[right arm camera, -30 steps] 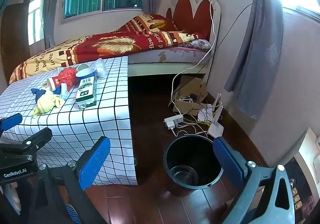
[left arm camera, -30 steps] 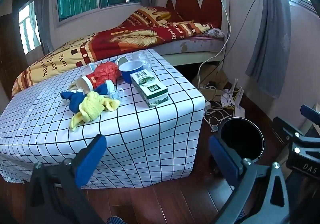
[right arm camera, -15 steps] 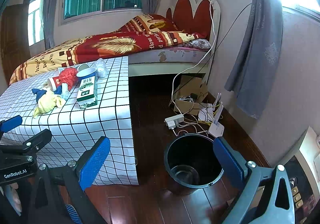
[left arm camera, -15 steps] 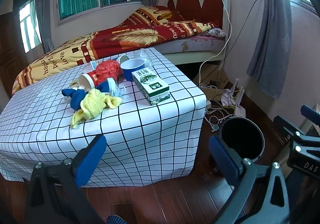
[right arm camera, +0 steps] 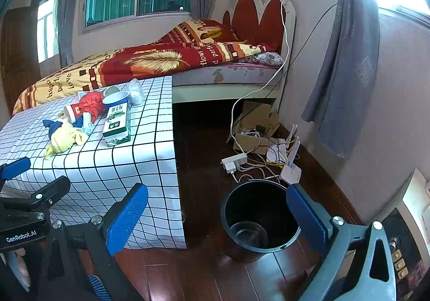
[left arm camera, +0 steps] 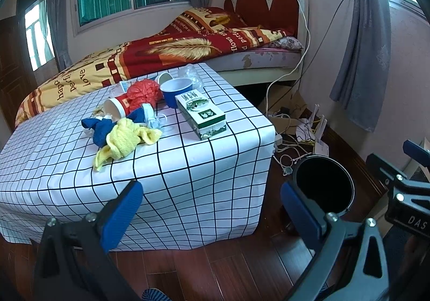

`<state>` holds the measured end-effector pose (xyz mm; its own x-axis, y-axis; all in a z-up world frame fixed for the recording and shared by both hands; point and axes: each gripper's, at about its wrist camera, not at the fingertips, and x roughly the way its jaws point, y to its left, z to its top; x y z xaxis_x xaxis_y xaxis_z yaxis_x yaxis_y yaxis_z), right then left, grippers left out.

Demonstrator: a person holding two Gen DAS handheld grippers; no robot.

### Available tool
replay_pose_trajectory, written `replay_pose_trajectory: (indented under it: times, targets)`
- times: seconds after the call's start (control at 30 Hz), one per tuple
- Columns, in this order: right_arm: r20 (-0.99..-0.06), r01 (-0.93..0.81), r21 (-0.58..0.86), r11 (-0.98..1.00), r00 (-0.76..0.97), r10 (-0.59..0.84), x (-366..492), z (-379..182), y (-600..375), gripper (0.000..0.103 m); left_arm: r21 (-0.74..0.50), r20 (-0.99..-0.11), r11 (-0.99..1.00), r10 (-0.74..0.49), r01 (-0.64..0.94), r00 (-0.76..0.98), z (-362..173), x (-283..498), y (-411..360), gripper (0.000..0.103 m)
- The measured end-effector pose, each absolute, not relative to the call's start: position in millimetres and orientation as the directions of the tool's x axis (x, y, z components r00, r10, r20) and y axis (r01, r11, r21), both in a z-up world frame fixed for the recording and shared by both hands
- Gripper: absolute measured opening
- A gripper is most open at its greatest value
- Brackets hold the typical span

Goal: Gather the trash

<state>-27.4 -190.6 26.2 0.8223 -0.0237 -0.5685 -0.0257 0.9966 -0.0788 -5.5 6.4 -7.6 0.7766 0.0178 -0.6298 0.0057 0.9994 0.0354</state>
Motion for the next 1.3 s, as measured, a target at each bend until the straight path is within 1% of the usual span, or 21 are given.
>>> replay_pose_trajectory:
  times: [1.3]
  targets:
    - [-0.574,-0.027,-0.075,0.997,0.819,-0.021,-26.8,23.0,-189.3,0.103,0.033,-0.632,0.999,0.014,0.009,0.775,-9.0,-6.0,5.6,0.103]
